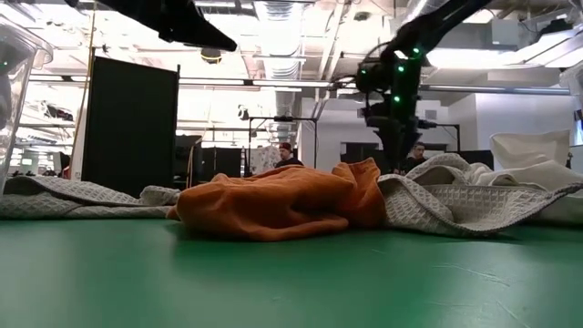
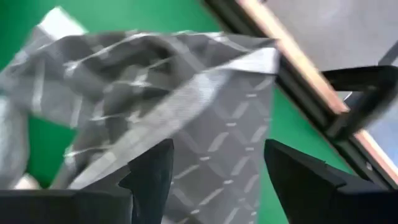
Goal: Sort towels by color in basket
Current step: Put the gray squared towel into the right transparent bin
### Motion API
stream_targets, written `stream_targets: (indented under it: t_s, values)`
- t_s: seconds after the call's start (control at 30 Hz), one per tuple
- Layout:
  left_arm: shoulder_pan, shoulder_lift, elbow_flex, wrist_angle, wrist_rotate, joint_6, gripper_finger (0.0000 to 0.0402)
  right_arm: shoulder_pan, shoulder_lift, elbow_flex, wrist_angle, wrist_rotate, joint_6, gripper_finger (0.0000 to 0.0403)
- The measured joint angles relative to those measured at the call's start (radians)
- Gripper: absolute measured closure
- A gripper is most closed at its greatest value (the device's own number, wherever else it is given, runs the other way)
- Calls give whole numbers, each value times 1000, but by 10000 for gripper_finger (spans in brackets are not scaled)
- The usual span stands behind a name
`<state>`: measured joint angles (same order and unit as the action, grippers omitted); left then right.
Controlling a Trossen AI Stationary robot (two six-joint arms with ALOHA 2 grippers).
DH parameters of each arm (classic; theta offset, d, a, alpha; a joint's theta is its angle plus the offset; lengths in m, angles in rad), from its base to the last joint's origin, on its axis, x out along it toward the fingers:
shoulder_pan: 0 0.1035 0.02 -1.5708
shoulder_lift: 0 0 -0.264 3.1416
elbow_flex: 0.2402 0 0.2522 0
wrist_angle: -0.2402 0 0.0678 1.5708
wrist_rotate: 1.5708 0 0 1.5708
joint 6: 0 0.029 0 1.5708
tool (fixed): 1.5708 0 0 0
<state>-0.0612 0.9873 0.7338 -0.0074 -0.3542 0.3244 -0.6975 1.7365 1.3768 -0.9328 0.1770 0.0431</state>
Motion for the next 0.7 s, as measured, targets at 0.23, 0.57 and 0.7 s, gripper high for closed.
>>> stream_targets:
  t_s: [0.23, 0.57, 0.7]
  values:
    - [0, -61, 7, -13, -36, 13, 285, 72, 86, 186, -135, 74, -91, 122]
    - [0, -87, 7, -107, -35, -12, 285, 99, 392, 499, -266, 102, -209, 122]
    - [0, -87, 7, -151, -35, -13, 285, 99, 462, 607, -301, 122, -291, 122]
